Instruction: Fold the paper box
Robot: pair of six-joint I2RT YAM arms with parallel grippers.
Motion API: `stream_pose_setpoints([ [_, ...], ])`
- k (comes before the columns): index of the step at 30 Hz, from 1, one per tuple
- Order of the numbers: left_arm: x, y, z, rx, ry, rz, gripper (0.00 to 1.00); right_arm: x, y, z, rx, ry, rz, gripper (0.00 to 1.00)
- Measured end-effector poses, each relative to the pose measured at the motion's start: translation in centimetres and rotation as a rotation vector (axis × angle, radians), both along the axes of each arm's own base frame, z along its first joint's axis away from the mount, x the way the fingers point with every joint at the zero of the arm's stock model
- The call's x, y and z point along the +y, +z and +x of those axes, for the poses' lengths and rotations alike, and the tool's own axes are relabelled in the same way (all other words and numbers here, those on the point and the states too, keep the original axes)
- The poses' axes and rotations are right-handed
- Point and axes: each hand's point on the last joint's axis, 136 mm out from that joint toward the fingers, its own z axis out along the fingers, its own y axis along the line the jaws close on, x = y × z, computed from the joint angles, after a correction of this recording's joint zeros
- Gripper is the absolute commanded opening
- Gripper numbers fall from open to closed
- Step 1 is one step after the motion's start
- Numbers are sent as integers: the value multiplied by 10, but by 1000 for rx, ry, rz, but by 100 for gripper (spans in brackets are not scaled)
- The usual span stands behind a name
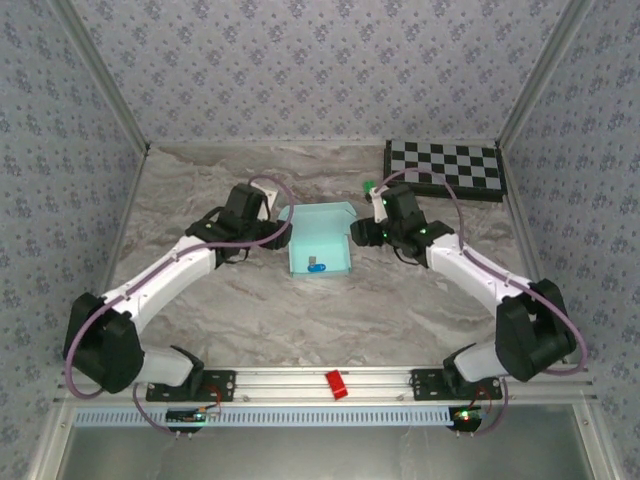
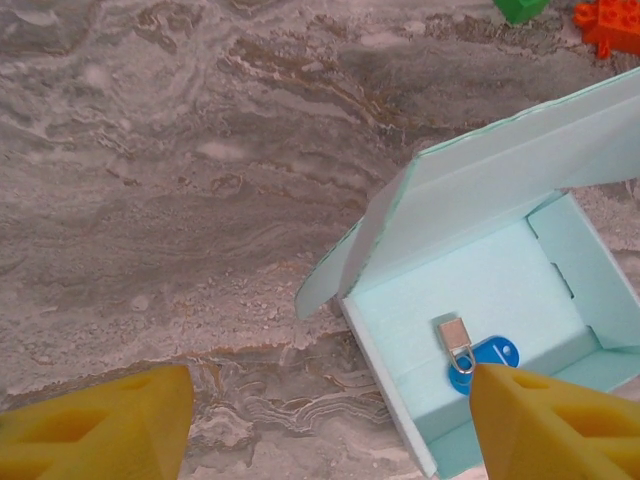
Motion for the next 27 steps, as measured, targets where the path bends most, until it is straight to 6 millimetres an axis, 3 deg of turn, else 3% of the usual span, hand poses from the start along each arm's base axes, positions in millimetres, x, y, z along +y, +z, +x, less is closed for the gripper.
stream_pose_setpoints([
  [12,-2,-49,16,142,-41,-42,68,9,-17,18,83,28,1,60],
  [27,-14,-50,37,113,-53,-81,60,22,-25,33,104,55,7,58],
])
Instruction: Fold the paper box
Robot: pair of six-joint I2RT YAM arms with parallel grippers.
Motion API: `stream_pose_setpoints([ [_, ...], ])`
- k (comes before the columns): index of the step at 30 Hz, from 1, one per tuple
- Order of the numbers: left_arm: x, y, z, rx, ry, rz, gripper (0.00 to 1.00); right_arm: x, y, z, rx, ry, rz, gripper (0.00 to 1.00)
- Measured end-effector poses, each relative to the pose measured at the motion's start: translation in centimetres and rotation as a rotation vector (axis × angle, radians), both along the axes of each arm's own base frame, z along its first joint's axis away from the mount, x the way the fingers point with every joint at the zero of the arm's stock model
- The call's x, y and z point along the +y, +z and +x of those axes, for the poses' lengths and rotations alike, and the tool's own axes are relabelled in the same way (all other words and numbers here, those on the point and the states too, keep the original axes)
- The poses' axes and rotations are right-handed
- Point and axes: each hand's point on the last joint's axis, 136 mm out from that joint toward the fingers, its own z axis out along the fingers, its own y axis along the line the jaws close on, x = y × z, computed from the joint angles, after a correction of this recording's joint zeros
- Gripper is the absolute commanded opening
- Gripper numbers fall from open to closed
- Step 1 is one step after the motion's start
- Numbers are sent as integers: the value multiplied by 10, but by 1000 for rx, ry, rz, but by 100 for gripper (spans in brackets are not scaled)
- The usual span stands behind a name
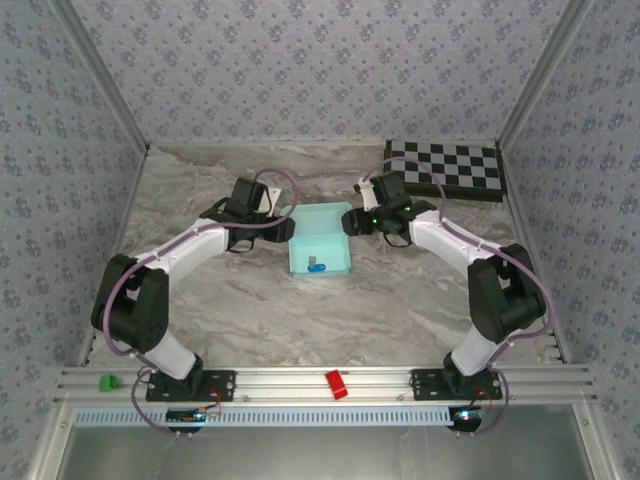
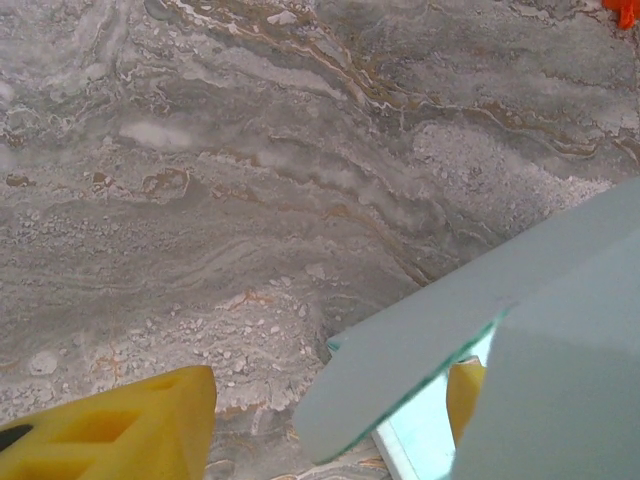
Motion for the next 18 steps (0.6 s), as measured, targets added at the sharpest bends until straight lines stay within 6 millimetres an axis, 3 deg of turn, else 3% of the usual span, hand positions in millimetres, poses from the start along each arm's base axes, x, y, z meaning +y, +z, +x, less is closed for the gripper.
stream_pose_setpoints([
  [18,-11,3,3,7,-36,-50,38,14,8,5,-11,42,28,43],
])
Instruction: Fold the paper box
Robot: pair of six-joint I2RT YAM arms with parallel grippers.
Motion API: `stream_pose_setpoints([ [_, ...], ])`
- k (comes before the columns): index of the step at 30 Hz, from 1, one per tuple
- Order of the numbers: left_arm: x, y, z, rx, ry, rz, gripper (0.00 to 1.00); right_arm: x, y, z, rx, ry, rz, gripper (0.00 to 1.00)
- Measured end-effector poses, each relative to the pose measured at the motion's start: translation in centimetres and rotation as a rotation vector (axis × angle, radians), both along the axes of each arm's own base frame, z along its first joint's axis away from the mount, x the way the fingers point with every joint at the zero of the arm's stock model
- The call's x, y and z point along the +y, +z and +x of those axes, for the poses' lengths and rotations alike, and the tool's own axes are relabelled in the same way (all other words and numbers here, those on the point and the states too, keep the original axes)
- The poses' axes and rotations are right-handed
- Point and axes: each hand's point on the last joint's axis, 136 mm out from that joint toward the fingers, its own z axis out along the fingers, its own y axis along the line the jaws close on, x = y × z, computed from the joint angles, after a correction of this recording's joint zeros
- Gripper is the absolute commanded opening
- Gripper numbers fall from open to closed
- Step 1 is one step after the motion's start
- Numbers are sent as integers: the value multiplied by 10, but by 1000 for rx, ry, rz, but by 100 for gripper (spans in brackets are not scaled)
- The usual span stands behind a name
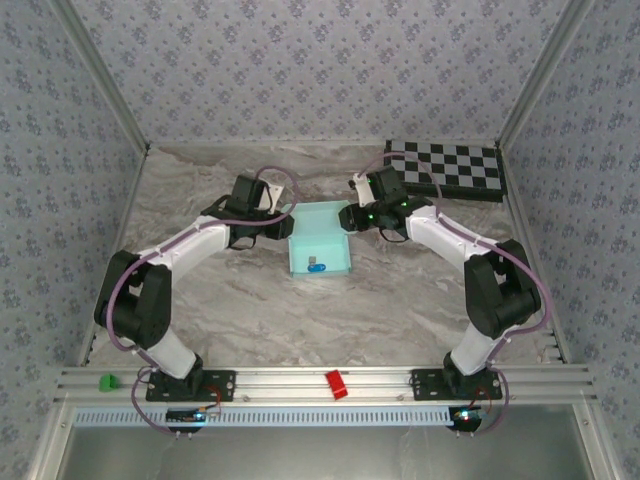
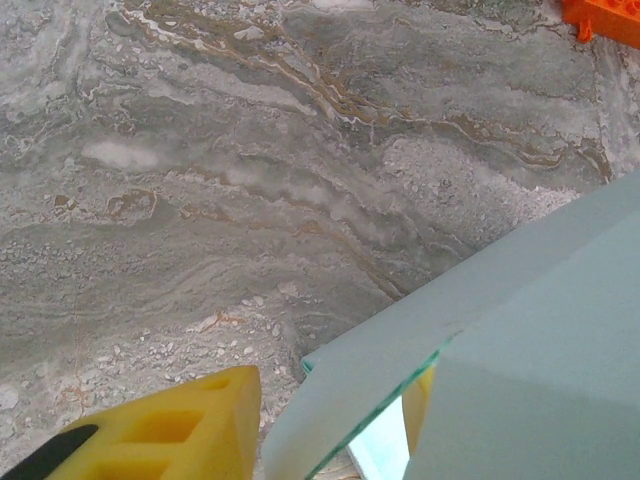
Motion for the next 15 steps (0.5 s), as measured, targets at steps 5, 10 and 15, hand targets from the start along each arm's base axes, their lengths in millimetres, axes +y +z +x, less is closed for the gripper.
stream_pose_setpoints([
  [5,-2,2,1,-3,-5,-7,39,0,-1,0,-11,-10,-22,43],
  [10,-2,2,1,-4,-5,-8,39,-3,-2,2,-23,-34,-53,43],
  [15,-2,2,1,-4,-4,-9,39,-5,-3,4,-30,-53,-69,43],
])
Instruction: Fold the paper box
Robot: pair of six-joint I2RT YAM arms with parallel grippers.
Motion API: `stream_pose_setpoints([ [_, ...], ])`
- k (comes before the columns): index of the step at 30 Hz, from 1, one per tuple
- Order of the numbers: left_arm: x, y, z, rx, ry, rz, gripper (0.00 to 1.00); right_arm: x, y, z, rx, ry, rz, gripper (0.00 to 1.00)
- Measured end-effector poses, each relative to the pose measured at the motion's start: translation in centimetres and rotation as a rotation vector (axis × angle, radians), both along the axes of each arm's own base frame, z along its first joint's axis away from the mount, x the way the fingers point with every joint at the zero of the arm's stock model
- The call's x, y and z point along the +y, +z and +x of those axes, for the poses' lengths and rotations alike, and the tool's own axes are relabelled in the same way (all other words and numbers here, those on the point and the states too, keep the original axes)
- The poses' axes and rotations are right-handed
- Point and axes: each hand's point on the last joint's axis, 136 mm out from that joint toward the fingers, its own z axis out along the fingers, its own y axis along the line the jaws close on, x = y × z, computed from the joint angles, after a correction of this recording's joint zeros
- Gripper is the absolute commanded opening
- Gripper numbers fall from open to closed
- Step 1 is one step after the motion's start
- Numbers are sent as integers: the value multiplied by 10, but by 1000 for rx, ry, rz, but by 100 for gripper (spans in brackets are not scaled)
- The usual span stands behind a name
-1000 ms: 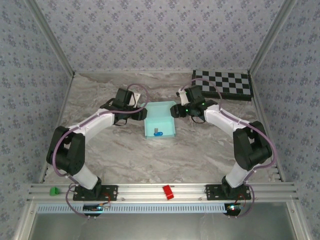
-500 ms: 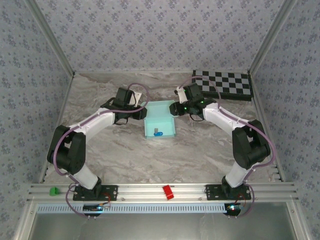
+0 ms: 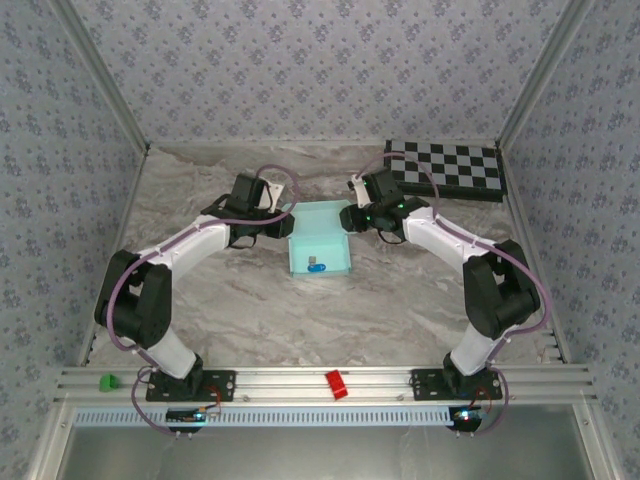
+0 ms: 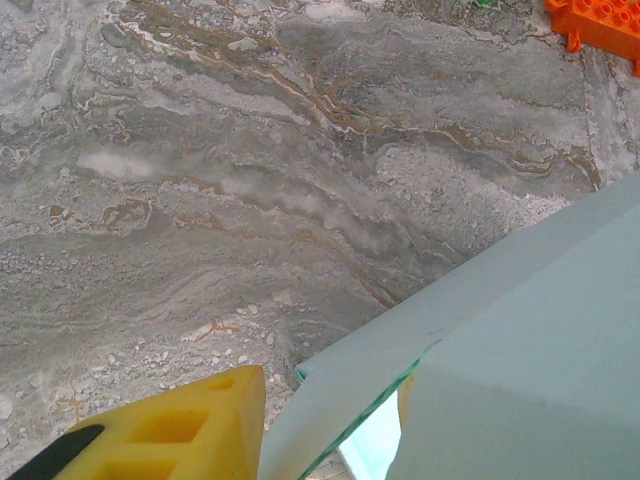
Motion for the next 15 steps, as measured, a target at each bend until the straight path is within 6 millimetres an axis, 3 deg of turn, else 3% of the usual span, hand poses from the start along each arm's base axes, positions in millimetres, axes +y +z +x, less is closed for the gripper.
stream_pose_setpoints([
  [15,0,0,1,12,23,-16,30,1,-9,-6,5,-39,-33,25],
])
